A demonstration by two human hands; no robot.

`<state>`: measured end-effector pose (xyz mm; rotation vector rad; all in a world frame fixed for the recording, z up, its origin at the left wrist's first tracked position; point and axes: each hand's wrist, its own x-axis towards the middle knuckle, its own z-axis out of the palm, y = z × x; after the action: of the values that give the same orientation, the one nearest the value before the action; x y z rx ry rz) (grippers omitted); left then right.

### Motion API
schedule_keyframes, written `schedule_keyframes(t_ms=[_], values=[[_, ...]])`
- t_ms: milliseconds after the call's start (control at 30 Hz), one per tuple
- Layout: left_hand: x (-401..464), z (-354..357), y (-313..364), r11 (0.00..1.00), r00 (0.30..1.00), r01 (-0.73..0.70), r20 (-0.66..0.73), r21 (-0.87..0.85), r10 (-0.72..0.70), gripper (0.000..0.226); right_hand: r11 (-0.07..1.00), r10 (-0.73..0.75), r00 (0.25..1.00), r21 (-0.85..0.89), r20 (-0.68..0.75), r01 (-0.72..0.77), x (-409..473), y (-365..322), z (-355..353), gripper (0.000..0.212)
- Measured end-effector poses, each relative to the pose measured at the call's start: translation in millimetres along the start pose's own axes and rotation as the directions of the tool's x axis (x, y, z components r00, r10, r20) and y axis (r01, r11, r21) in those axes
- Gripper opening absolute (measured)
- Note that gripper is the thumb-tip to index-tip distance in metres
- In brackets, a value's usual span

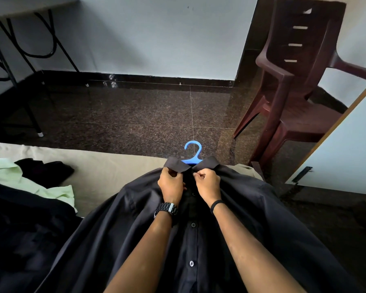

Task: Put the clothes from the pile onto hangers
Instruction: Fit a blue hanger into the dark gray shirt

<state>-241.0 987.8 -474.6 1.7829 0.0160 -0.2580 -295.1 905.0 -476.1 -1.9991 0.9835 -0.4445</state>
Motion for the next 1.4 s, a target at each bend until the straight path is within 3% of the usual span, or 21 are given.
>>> schedule_keyframes(t_ms=[133, 233, 300, 367, 433, 500, 533, 600, 700, 867, 967, 1067, 1233, 1400], values=[[-2, -6, 4, 0.997, 0.999, 0.033, 0.042, -0.065, -0.03, 0.008, 0.994, 0.02, 0.998, -0.106, -0.064, -0.026, -1, -2, 0, 0.024], [-1, -19, 6, 0.979, 0.986, 0.008, -0.163, -0.203, -0.042, 0.007, 0.994, -0.061, 0.991, -0.102, -0.119, 0.049, -8, -4, -11, 0.021], [4, -26, 9, 0.972, 0.962, -0.083, -0.272, -0.219, 0.021, 0.006, 0.988, -0.152, 0.974, -0.025, -0.169, 0.15, -11, -7, -21, 0.022], [12, -29, 17, 0.976, 0.944, -0.212, -0.27, -0.054, 0.19, 0.006, 0.966, -0.253, 0.932, -0.008, -0.258, 0.259, -7, -11, -32, 0.026], [27, -26, 27, 0.905, 0.893, -0.378, -0.182, 0.196, 0.412, 0.01, 0.944, -0.327, 0.894, -0.07, -0.306, 0.322, 7, -18, -42, 0.025], [45, -18, 40, 0.792, 0.881, -0.441, 0.036, 0.422, 0.472, 0.019, 0.946, -0.323, 0.911, -0.115, -0.257, 0.303, 27, -24, -48, 0.013], [53, -14, 47, 0.744, 0.896, -0.435, 0.168, 0.507, 0.41, 0.026, 0.955, -0.284, 0.939, -0.141, -0.193, 0.26, 37, -25, -51, 0.009], [69, -7, 57, 0.67, 0.907, -0.398, 0.379, 0.626, 0.184, 0.042, 0.949, -0.19, 0.982, -0.258, -0.01, 0.181, 52, -26, -52, 0.028], [76, -4, 66, 0.562, 0.84, -0.445, 0.542, 0.697, -0.007, 0.043, 0.9, -0.09, 0.959, -0.39, 0.268, 0.194, 64, -26, -52, 0.044], [70, 0, 67, 0.438, 0.794, -0.54, 0.608, 0.718, -0.019, 0.041, 0.884, 0.049, 0.922, -0.447, 0.384, 0.139, 70, -23, -54, 0.063], [64, -1, 66, 0.433, 0.773, -0.565, 0.634, 0.703, -0.021, 0.047, 0.89, 0.067, 0.917, -0.439, 0.393, 0.123, 66, -19, -58, 0.044], [53, -4, 70, 0.428, 0.756, -0.597, 0.654, 0.679, 0.017, 0.035, 0.903, -0.006, 0.929, -0.397, 0.37, 0.164, 60, -21, -65, 0.023], [29, -25, 108, 0.409, 0.757, -0.639, 0.626, 0.651, 0.186, 0.03, 0.906, -0.173, 0.943, -0.329, 0.285, 0.265, 45, -57, -96, 0.021], [1, -50, 192, 0.397, 0.7, -0.714, 0.599, 0.576, 0.39, 0.025, 0.853, -0.361, 0.915, -0.332, 0.181, 0.402, 26, -126, -163, 0.023]])
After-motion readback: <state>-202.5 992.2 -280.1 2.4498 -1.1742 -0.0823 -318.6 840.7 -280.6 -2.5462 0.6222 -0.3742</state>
